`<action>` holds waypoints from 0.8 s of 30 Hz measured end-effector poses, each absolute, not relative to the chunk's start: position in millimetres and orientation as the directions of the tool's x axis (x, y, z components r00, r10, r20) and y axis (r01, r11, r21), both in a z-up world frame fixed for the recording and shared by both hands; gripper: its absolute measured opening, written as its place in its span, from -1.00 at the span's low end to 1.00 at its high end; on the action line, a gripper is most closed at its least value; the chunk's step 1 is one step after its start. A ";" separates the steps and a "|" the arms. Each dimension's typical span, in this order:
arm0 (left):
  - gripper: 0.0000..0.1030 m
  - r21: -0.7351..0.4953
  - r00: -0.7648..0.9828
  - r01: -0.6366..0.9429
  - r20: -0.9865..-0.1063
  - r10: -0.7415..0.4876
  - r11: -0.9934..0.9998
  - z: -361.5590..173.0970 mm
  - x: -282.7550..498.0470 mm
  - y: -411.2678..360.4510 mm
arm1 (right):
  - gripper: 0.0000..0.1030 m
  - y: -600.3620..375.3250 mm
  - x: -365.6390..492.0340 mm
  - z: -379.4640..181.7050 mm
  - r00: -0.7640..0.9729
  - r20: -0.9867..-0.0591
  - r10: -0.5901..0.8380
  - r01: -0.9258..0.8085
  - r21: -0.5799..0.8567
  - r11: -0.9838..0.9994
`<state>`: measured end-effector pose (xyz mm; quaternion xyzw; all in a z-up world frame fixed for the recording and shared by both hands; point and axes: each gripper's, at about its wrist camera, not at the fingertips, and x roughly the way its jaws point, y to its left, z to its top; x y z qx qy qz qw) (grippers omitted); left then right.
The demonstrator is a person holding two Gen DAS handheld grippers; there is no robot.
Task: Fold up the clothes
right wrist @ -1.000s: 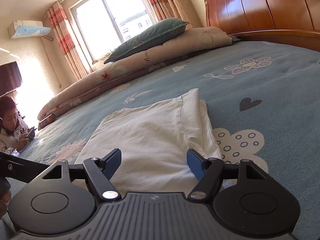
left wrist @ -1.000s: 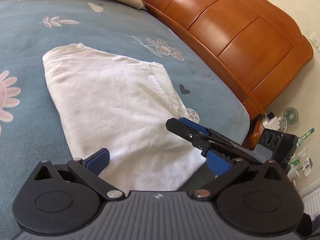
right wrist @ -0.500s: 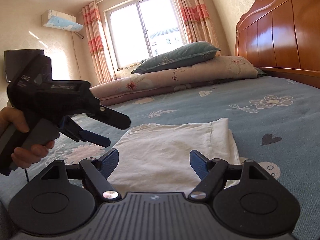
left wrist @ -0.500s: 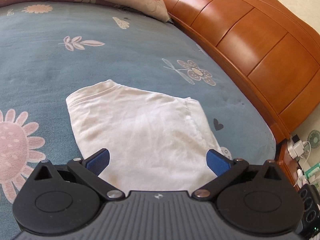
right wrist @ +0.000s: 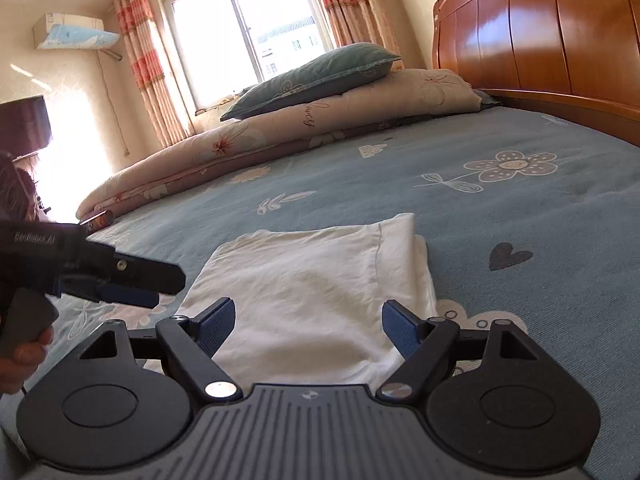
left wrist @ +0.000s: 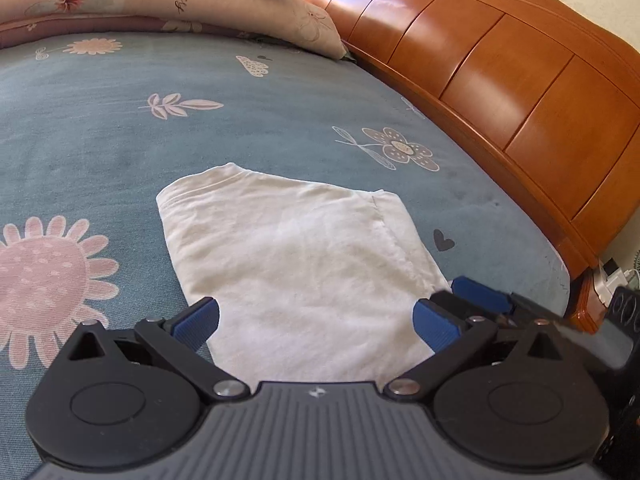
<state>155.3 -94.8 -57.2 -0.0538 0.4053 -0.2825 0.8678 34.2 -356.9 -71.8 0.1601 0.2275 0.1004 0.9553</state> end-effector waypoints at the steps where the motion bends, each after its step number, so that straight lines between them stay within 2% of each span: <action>1: 0.99 -0.309 0.521 0.452 -0.670 -0.529 0.837 -55.3 149.8 -94.5 | 0.63 -363.1 41.8 -66.7 0.876 -0.401 0.267 -0.110 0.374 0.921; 7: 0.99 -0.258 0.526 0.501 -0.667 -0.528 0.826 -56.4 128.3 -98.3 | 0.63 -364.6 86.2 -69.0 0.819 -0.452 0.355 -0.144 0.436 0.888; 9: 0.99 -0.238 0.521 0.519 -0.673 -0.525 0.821 -56.2 124.5 -99.5 | 0.63 -361.3 99.1 -82.4 0.790 -0.506 0.347 -0.139 0.405 0.904; 11: 0.99 -0.212 0.522 0.535 -0.678 -0.517 0.818 -55.3 119.4 -100.5 | 0.61 -365.0 105.4 -88.2 0.791 -0.546 0.277 -0.101 0.329 0.939; 14: 0.99 -0.200 0.531 0.552 -0.665 -0.526 0.810 -55.2 114.5 -96.4 | 0.61 -375.2 109.8 -75.4 0.810 -0.550 0.205 -0.038 0.299 0.953; 18: 0.99 -0.175 0.540 0.548 -0.673 -0.505 0.818 -58.3 115.4 -96.8 | 0.65 -369.7 127.4 -52.6 0.825 -0.503 0.258 -0.122 0.287 0.950; 21: 0.99 -0.163 0.532 0.563 -0.679 -0.506 0.810 -59.4 113.6 -96.4 | 0.65 -354.8 154.0 -56.0 0.793 -0.538 0.285 -0.171 0.252 0.952; 24: 0.99 -0.166 0.524 0.573 -0.679 -0.514 0.803 -57.3 110.4 -92.5 | 0.64 -356.5 175.0 -71.7 0.757 -0.603 0.253 -0.121 0.251 0.960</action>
